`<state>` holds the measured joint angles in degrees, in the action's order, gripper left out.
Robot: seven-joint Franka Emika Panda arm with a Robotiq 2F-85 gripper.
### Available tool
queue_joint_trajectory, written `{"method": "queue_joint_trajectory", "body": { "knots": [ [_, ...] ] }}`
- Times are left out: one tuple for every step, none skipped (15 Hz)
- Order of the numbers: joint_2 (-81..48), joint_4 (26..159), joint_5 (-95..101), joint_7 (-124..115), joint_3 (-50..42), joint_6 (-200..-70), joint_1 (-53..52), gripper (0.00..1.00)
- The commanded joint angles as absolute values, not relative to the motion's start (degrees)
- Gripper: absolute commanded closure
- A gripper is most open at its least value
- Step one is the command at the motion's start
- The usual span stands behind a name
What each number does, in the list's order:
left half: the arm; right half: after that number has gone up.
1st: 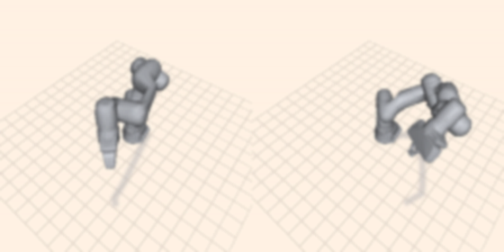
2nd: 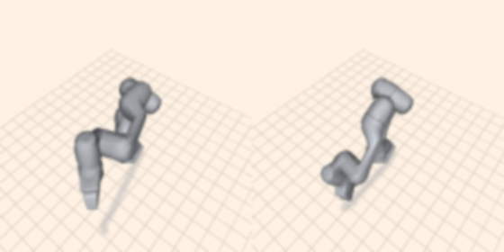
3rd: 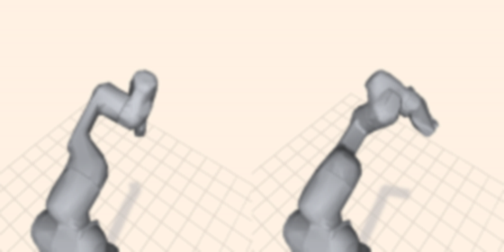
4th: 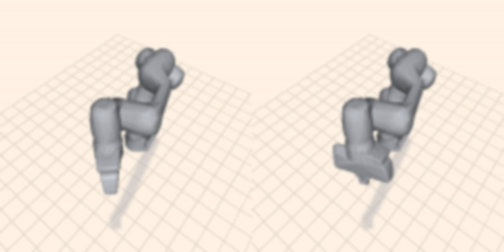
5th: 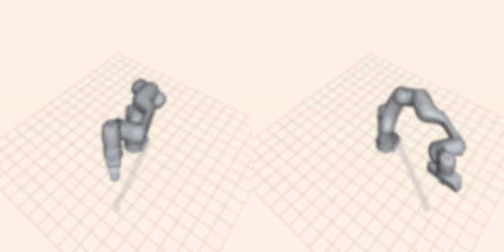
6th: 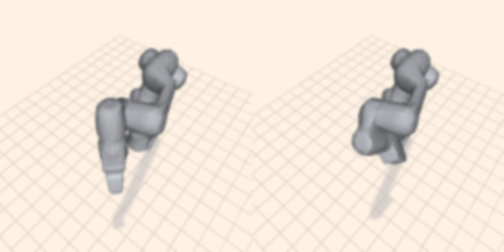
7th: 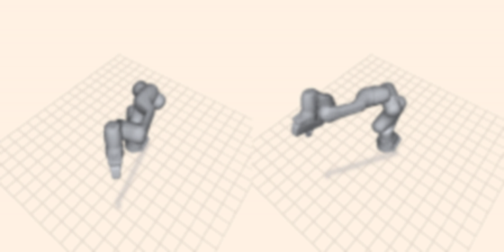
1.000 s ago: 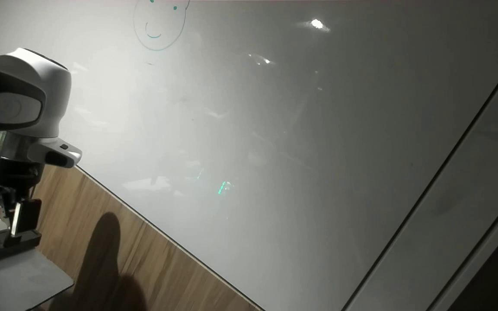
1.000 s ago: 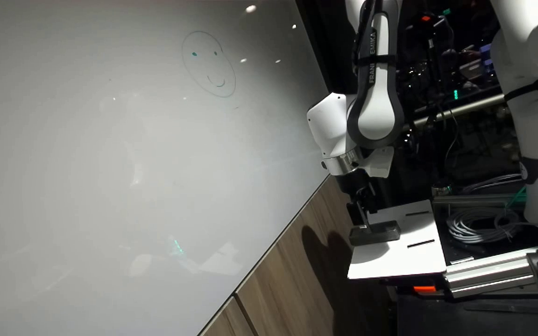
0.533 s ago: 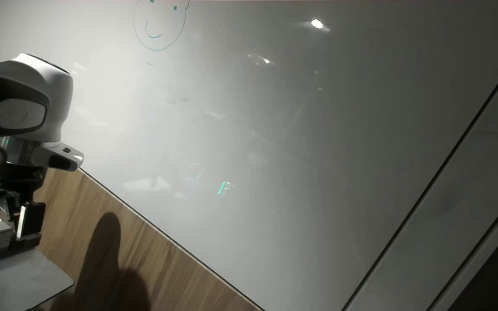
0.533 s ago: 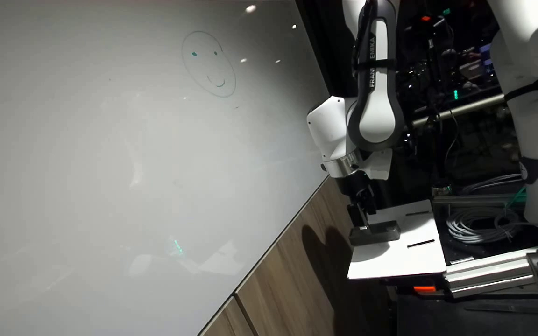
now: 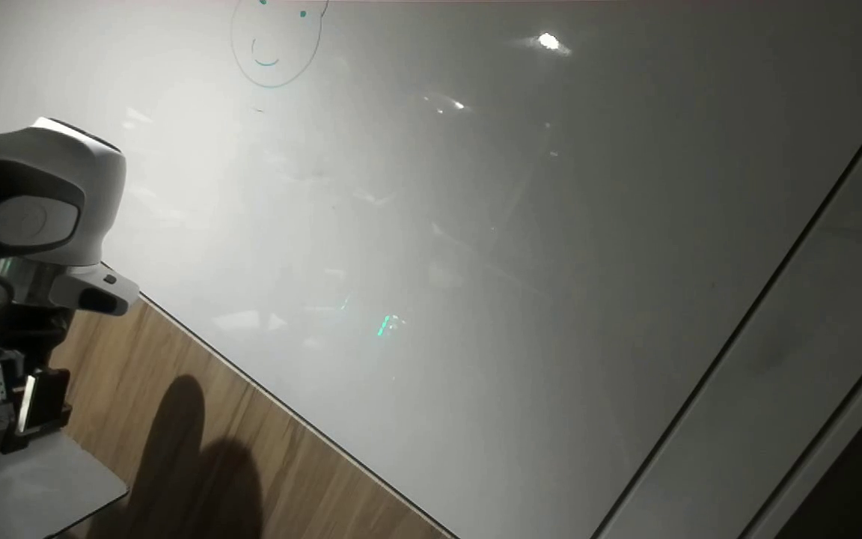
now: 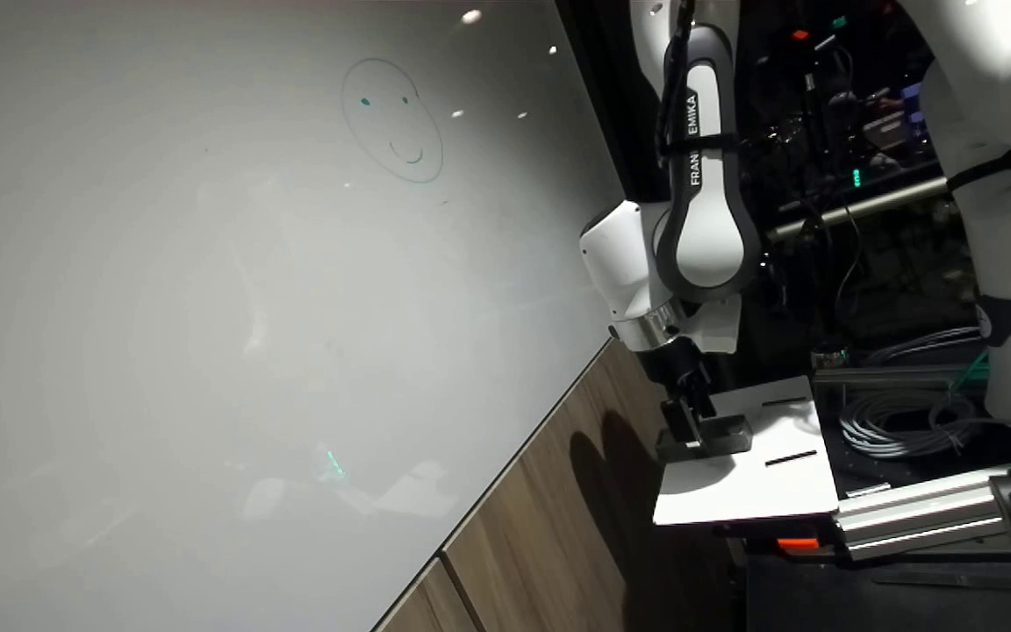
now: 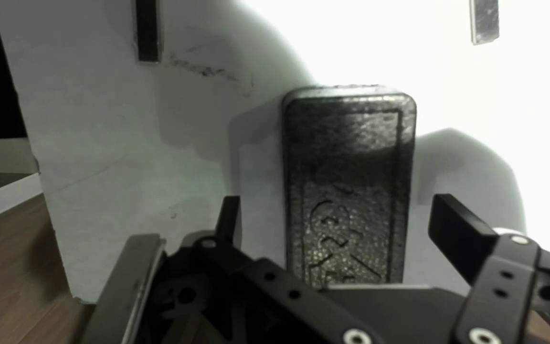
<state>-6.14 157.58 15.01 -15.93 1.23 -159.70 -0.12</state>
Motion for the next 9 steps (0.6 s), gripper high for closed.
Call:
{"method": "queue_joint_trajectory", "body": {
  "knots": [
    [-8.20, 156.91, 15.61, -16.27, -0.19, -161.34, -2.35, 0.00],
    [-8.25, 156.80, 15.60, -16.31, -0.26, -161.24, -2.75, 0.00],
    [-8.17, 156.66, 15.62, -16.40, -0.28, -161.08, -3.18, 0.00],
    [-8.10, 156.44, 15.64, -16.45, -0.31, -160.91, -3.57, 0.00],
    [-7.87, 156.29, 15.52, -16.43, -0.27, -160.70, -3.90, 0.00],
    [-7.69, 156.06, 15.39, -16.45, -0.15, -160.52, -4.21, 0.00],
    [-7.55, 155.85, 15.33, -16.51, -0.04, -160.37, -4.53, 0.00],
    [-7.72, 155.45, 15.89, -16.96, -0.17, -160.37, -4.97, 0.00],
    [-7.68, 155.17, 16.51, -17.51, -0.34, -160.24, -5.41, 0.00]
  ]
}}
